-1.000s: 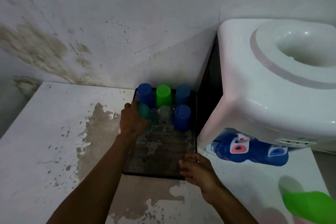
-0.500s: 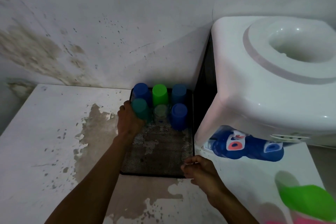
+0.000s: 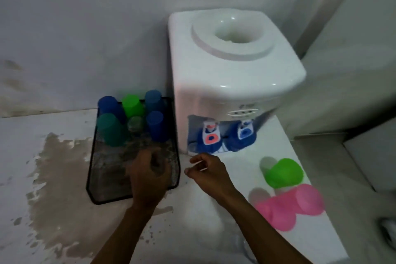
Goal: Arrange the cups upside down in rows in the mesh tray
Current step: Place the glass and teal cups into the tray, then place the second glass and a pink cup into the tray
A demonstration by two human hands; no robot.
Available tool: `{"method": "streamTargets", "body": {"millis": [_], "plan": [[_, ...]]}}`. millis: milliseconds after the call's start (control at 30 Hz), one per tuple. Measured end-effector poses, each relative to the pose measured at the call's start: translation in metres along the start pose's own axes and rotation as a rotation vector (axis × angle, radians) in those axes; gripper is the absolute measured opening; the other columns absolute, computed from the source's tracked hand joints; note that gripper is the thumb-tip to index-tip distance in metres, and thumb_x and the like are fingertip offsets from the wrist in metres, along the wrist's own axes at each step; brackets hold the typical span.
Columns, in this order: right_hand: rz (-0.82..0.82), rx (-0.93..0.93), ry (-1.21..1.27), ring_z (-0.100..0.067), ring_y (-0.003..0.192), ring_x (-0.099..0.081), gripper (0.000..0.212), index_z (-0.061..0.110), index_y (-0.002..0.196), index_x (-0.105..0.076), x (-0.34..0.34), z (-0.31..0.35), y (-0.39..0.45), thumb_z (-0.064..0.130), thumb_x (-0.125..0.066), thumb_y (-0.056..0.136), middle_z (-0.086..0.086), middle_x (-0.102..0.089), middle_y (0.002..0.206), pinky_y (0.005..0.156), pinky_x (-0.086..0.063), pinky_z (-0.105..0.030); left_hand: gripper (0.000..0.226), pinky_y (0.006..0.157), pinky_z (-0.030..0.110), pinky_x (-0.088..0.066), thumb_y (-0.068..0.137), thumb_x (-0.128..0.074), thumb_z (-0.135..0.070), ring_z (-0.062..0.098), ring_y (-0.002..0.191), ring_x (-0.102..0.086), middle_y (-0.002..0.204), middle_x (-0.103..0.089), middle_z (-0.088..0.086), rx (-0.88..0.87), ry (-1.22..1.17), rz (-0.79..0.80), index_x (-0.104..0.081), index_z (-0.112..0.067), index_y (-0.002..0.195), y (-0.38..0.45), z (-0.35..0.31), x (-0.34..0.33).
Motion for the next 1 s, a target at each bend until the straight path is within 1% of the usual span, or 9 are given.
{"method": "streamTargets", "body": {"millis": [100,233,300,467,600,733,833,900,1000], "plan": [[-0.088,0.030,-0.012,-0.011,0.089,-0.063,0.036,0.017,0.114,-0.061,0.026,-0.015,-0.019,0.029,-0.071,0.082,0.001,-0.067,0.109,0.067,-0.047,-0.014,0.026,0.061,0.012,-0.044,0.073,-0.076,-0.005,0.005,0.066,-0.054,0.084,-0.060,-0.001,-0.074,-0.048,0.230,-0.063,-0.009,0.096,-0.022,-0.037,-0.025],[-0.231,0.116,-0.088,-0.014,0.081,-0.065,0.031,0.017,0.107,-0.065,0.065,-0.045,-0.043,0.025,-0.073,0.078,0.002,-0.067,0.091,0.073,-0.054,-0.024,0.032,0.068,0.022,-0.054,0.081,-0.071,-0.018,0.007,0.074,-0.059,0.096,-0.064,-0.005,-0.082,-0.048,0.521,-0.061,-0.020,0.110,-0.039,-0.075,-0.058],[-0.316,0.137,-0.125,-0.012,0.079,-0.066,0.030,0.019,0.105,-0.065,0.084,-0.064,-0.055,0.023,-0.073,0.076,0.003,-0.068,0.090,0.075,-0.057,-0.030,0.036,0.075,0.027,-0.055,0.082,-0.069,-0.024,0.008,0.080,-0.060,0.102,-0.062,-0.007,-0.113,-0.066,0.668,-0.058,-0.024,0.116,-0.045,-0.093,-0.070],[-0.469,0.061,-0.155,-0.010,0.077,-0.065,0.030,0.019,0.108,-0.065,0.123,-0.111,-0.083,0.018,-0.071,0.078,0.003,-0.068,0.091,0.074,-0.058,-0.034,0.054,0.088,0.028,-0.051,0.076,-0.071,-0.036,0.007,0.098,-0.056,0.117,-0.058,-0.010,-0.187,-0.143,0.962,-0.051,-0.028,0.126,-0.064,-0.128,-0.097],[-0.399,-0.039,-0.262,-0.015,0.084,-0.064,0.047,0.021,0.119,-0.059,0.135,-0.146,-0.104,0.015,-0.067,0.074,0.000,-0.065,0.106,0.075,-0.056,-0.041,0.073,0.097,0.024,-0.039,0.073,-0.069,-0.017,0.012,0.125,-0.040,0.136,-0.043,-0.005,-0.214,-0.050,1.257,-0.037,-0.024,0.138,-0.075,-0.134,-0.105],[-0.299,-0.091,-0.399,-0.025,0.094,-0.062,0.071,0.027,0.132,-0.044,0.131,-0.161,-0.116,0.020,-0.072,0.066,-0.002,-0.052,0.119,0.074,-0.054,-0.040,0.095,0.098,0.029,-0.041,0.068,-0.074,-0.011,0.021,0.131,-0.033,0.142,-0.033,0.004,-0.247,0.166,1.506,-0.021,-0.025,0.145,-0.082,-0.125,-0.101],[-0.259,-0.120,-0.542,-0.030,0.094,-0.060,0.087,0.030,0.139,-0.030,0.124,-0.161,-0.116,0.020,-0.074,0.065,-0.004,-0.043,0.119,0.069,-0.053,-0.039,0.106,0.102,0.035,-0.042,0.063,-0.083,-0.020,0.023,0.131,-0.031,0.145,-0.030,0.004,-0.290,0.274,1.542,-0.018,-0.027,0.146,-0.088,-0.116,-0.099],[-0.259,-0.129,-0.613,-0.031,0.094,-0.062,0.092,0.030,0.144,-0.022,0.119,-0.159,-0.113,0.020,-0.073,0.068,-0.006,-0.045,0.118,0.067,-0.050,-0.036,0.107,0.107,0.039,-0.038,0.058,-0.087,-0.033,0.021,0.131,-0.029,0.144,-0.033,0.000,-0.349,0.277,1.495,-0.024,-0.030,0.144,-0.095,-0.108,-0.103],[-0.246,-0.174,-0.679,-0.035,0.097,-0.064,0.096,0.028,0.148,-0.013,0.114,-0.158,-0.104,0.021,-0.070,0.072,-0.011,-0.053,0.118,0.071,-0.049,-0.038,0.099,0.104,0.038,-0.039,0.050,-0.088,-0.047,0.017,0.120,-0.035,0.134,-0.043,-0.005,-0.423,0.220,1.422,-0.037,-0.033,0.135,-0.108,-0.100,-0.112]]}}
Point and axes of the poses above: each hand's wrist, its own y-axis towards the middle knuckle, its own x-axis out of the back of the hand, z = x × y, the point moved 1 cm from there along y, towards the middle knuckle
